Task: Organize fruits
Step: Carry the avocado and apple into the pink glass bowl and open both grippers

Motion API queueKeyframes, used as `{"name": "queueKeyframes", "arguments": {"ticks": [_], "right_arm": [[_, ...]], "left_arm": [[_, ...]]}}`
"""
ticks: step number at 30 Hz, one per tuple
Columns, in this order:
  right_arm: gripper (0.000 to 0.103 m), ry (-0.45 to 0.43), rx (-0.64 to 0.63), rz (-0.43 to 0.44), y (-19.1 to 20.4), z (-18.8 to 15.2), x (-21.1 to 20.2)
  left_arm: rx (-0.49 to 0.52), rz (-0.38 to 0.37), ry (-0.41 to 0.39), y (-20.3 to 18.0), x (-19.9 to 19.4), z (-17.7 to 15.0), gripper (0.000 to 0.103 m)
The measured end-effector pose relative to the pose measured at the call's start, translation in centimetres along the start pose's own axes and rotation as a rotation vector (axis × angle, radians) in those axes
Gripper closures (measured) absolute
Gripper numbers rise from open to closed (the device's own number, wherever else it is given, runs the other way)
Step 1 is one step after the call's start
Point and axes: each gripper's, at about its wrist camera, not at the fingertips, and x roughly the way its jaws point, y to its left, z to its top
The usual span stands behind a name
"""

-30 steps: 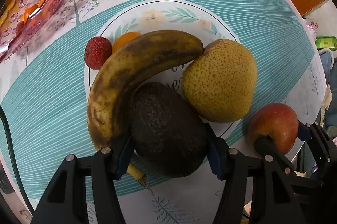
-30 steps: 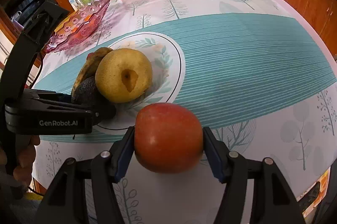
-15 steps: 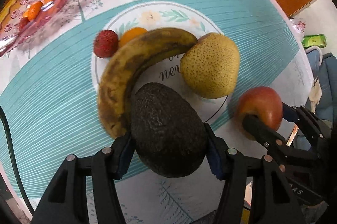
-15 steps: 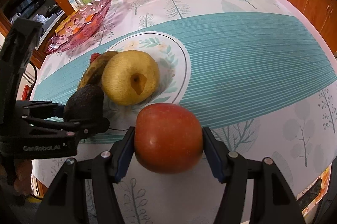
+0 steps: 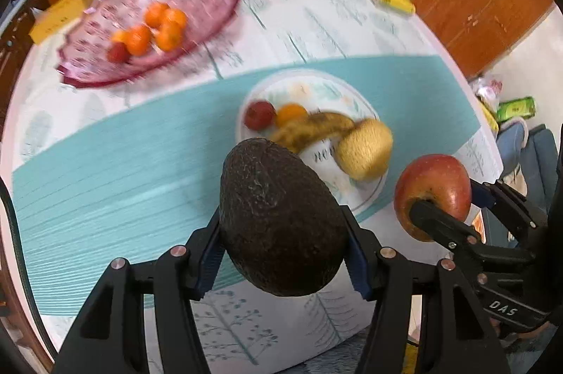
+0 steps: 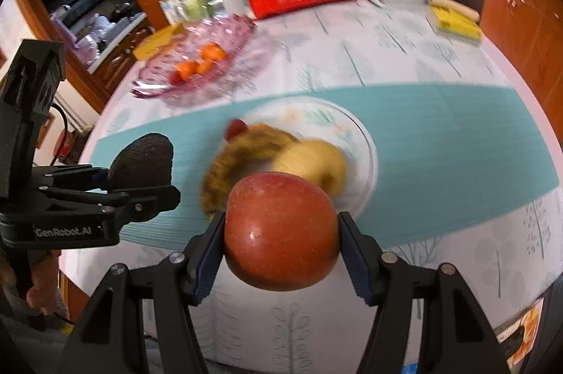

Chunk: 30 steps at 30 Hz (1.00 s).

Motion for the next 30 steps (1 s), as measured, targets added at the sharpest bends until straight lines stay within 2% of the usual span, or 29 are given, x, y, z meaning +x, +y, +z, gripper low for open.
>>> {"name": "queueKeyframes", "arguments": {"ticks": [9,19,24,26,30], "right_arm": [[0.041,-0.094,-0.120,0.047,5.4,5.9,-3.0],[0.041,-0.203,-0.208,0.073,9.8,17.0,-4.1],[0.041,-0.231,-0.185,0.068,10.4,22.5,-2.1],[0.041,-0.224,-0.155,0.068,10.4,24.8,-0.2],[0.041,-0.198,-0.135,0.057,10.4,27.2,3.3]], "left_arm": [[-0.016,0.105,-0.172,3.8,-5.1,3.0,0.045],[-0.030,0.261,-0.359,10.0,-12.2,9.0,0.044],[-0.060,0.289,-0.381,12.2,-12.5,11.9,0.044],[-0.073,0.293,-0.379,12.9,-11.7,13.0,0.044],[-0.114,0.293,-0.344,14.3,-8.7,14.7,0.044]]}}
